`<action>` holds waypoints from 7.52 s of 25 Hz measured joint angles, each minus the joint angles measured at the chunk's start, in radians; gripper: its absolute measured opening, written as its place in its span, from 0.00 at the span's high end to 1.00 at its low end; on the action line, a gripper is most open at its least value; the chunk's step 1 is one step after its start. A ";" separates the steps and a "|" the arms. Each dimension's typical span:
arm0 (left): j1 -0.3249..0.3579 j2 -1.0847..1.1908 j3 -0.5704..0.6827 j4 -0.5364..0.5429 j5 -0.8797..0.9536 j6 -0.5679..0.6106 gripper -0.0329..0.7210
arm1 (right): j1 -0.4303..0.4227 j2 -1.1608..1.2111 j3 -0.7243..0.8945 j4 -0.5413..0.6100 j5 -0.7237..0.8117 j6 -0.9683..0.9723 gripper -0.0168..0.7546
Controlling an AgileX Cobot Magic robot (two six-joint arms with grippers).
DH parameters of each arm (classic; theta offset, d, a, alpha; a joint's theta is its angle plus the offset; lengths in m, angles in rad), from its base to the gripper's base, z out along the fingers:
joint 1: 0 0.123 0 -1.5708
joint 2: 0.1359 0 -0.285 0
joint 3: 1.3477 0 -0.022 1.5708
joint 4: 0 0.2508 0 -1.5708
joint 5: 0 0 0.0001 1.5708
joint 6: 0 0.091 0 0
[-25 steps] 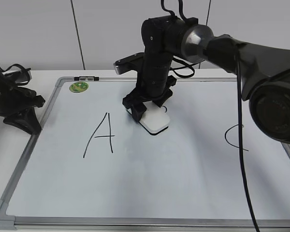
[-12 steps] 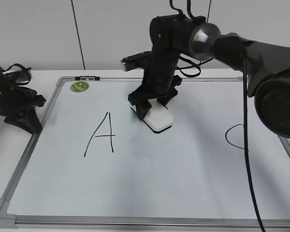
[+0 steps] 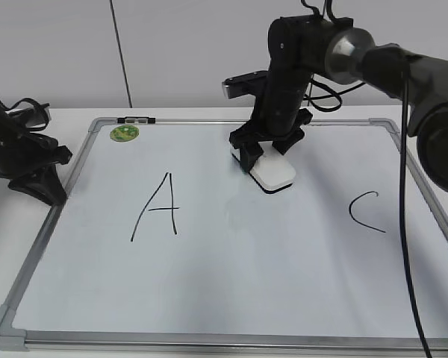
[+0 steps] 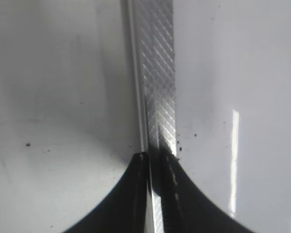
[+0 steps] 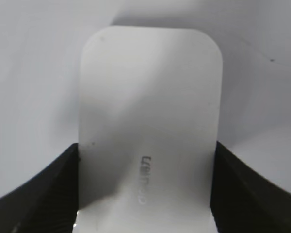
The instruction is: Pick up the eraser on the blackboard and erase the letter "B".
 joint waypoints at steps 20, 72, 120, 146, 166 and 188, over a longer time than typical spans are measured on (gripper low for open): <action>-0.002 0.000 -0.005 0.030 0.012 -0.025 0.91 | -0.056 0.000 -0.004 -0.023 0.000 0.012 0.29; -0.002 0.000 -0.007 0.066 0.051 -0.049 0.91 | 0.032 -0.142 0.229 0.031 -0.005 -0.030 0.29; -0.002 0.000 -0.007 0.063 0.051 -0.049 0.91 | 0.161 -0.122 0.235 -0.163 -0.185 -0.005 0.29; -0.002 0.000 -0.007 0.063 0.051 -0.049 0.91 | -0.002 -0.351 0.251 -0.185 0.001 0.076 0.29; -0.002 0.000 -0.007 0.055 0.051 -0.049 0.91 | -0.416 -0.636 0.932 0.036 -0.243 0.063 0.29; -0.002 0.000 -0.007 0.053 0.051 -0.049 0.91 | -0.419 -0.503 0.934 0.065 -0.401 0.030 0.26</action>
